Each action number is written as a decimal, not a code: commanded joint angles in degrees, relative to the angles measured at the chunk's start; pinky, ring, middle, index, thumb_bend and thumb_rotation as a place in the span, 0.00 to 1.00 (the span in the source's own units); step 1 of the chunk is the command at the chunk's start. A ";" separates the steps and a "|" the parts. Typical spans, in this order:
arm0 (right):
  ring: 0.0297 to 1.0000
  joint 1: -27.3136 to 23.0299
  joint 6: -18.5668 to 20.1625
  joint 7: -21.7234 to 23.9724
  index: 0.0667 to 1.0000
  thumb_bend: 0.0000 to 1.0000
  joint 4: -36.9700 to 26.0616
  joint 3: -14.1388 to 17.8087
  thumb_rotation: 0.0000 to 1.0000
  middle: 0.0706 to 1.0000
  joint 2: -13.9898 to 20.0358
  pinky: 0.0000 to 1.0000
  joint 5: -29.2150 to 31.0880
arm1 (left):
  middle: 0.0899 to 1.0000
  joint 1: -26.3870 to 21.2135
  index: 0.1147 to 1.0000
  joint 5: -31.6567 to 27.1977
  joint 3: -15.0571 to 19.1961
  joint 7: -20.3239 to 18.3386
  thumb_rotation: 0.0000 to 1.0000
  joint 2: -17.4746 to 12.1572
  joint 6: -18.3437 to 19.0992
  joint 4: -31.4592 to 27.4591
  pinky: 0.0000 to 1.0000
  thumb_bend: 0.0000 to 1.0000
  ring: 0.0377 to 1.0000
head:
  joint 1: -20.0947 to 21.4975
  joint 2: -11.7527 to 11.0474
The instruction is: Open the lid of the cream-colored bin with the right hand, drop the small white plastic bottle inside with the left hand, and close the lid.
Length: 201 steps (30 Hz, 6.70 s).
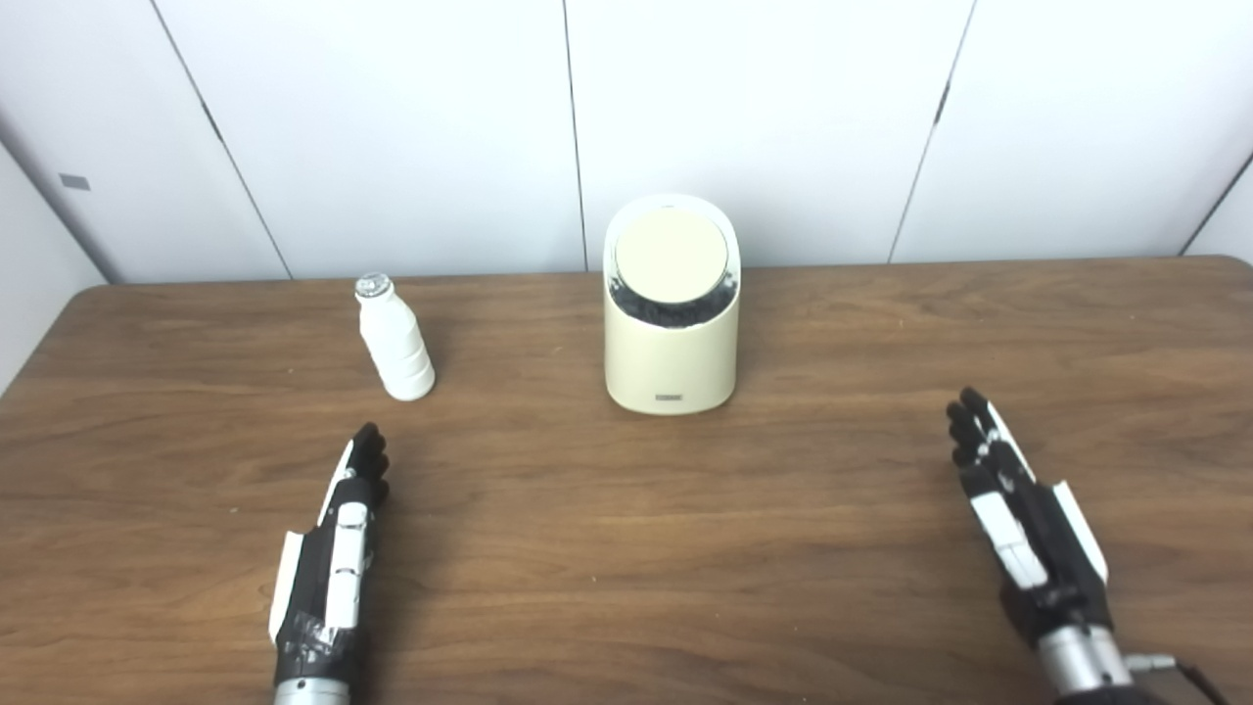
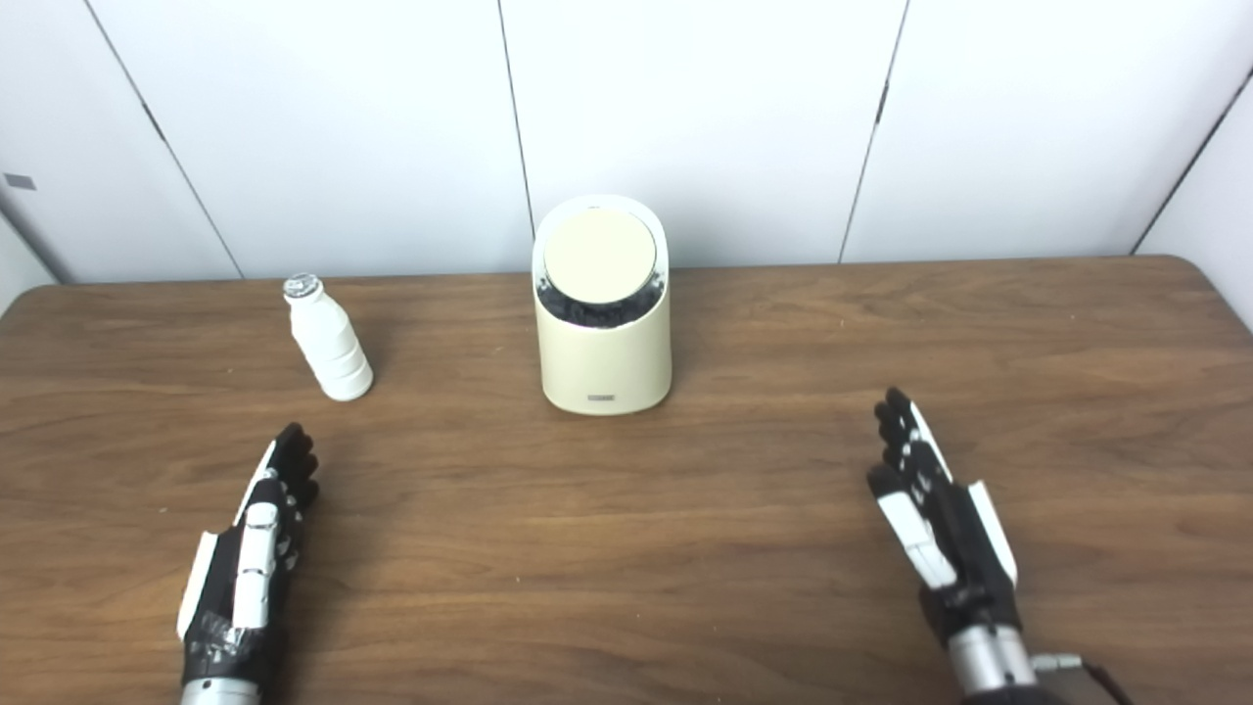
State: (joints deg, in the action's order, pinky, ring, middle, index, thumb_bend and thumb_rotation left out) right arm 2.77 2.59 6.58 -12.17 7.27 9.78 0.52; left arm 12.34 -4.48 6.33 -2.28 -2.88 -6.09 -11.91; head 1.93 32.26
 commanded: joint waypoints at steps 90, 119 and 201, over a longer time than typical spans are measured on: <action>0.99 -49.08 8.28 -3.54 0.91 0.89 26.68 -24.93 0.36 0.93 2.09 1.00 -36.77 | 0.99 2.65 0.99 -0.69 -3.08 0.63 0.98 2.63 0.84 -2.00 1.00 0.33 0.98 | -0.88 1.48; 0.94 -45.87 10.53 -4.52 0.90 0.86 20.42 -19.61 0.34 0.92 2.48 0.92 -33.30 | 0.98 3.11 0.99 -1.60 -3.19 1.79 0.95 2.52 0.28 -2.65 1.00 0.35 0.98 | -1.01 2.19; 1.00 0.15 -2.36 0.68 0.99 0.74 1.28 -0.90 1.00 0.99 -2.31 1.00 8.48 | 0.91 -3.56 0.94 13.71 4.05 7.81 0.26 -1.50 2.85 -5.39 0.87 0.80 0.90 | -18.64 -2.75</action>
State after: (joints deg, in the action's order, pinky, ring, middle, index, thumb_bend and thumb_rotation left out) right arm 3.76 0.81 7.38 -8.62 6.48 7.25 9.09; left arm 10.71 8.39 9.64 4.49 -2.80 -2.48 -15.03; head -16.70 29.36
